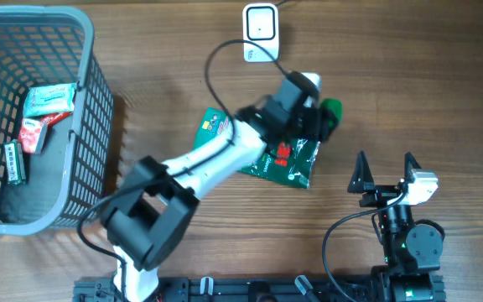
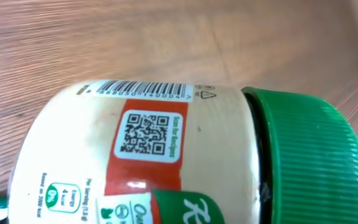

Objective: Scan the item barcode
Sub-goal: 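Present the jar's barcode to the scanner and set it on table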

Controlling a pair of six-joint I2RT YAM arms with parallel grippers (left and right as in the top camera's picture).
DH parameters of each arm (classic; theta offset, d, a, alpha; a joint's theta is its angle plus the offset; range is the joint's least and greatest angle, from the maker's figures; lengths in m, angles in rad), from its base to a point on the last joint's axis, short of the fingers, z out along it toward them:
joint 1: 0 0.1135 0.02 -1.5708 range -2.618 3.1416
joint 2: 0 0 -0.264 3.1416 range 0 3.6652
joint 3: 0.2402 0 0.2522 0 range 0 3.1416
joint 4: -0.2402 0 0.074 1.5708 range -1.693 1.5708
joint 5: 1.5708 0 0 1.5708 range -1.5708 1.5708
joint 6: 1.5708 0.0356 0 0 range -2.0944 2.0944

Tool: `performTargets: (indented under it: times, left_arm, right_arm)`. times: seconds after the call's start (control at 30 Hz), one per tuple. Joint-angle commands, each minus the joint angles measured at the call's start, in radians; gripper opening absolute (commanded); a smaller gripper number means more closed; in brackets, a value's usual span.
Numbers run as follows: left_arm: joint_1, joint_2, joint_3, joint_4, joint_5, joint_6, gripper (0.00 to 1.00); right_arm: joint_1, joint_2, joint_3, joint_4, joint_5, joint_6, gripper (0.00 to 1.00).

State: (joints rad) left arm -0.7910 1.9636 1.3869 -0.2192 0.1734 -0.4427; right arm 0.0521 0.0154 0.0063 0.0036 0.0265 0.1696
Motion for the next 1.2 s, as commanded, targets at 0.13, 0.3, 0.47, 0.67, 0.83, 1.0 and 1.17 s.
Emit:
performTargets:
  times: [0.13, 0.3, 0.47, 0.67, 0.83, 1.0, 1.17]
  left_arm:
    - [-0.089, 0.124, 0.021, 0.022, -0.206, 0.327, 0.66]
    - [-0.093, 0.174, 0.021, 0.022, -0.235, 0.385, 0.68]
    - [-0.115, 0.168, 0.022, 0.028, -0.352, 0.436, 1.00]
    - [-0.115, 0.084, 0.022, 0.005, -0.400, 0.437, 1.00]
    - [-0.113, -0.047, 0.022, -0.034, -0.411, 0.459, 1.00]
    - [-0.088, -0.220, 0.022, -0.101, -0.633, 0.462, 1.00]
    - [0.029, -0.383, 0.022, -0.193, -1.007, 0.330, 1.00]
  right_arm:
    - [0.006, -0.005, -0.001, 0.004, -0.009, -0.013, 1.00]
    - [0.006, -0.005, -0.001, 0.004, -0.009, -0.013, 1.00]
    - [0.006, -0.005, -0.001, 0.004, -0.009, -0.013, 1.00]
    - [0.006, -0.005, -0.001, 0.004, -0.009, -0.013, 1.00]
    - [0.006, -0.005, -0.001, 0.004, -0.009, -0.013, 1.00]
    - [0.006, -0.005, -0.001, 0.004, -0.009, -0.012, 1.00]
    - [0.006, -0.005, -0.001, 0.004, -0.009, -0.012, 1.00]
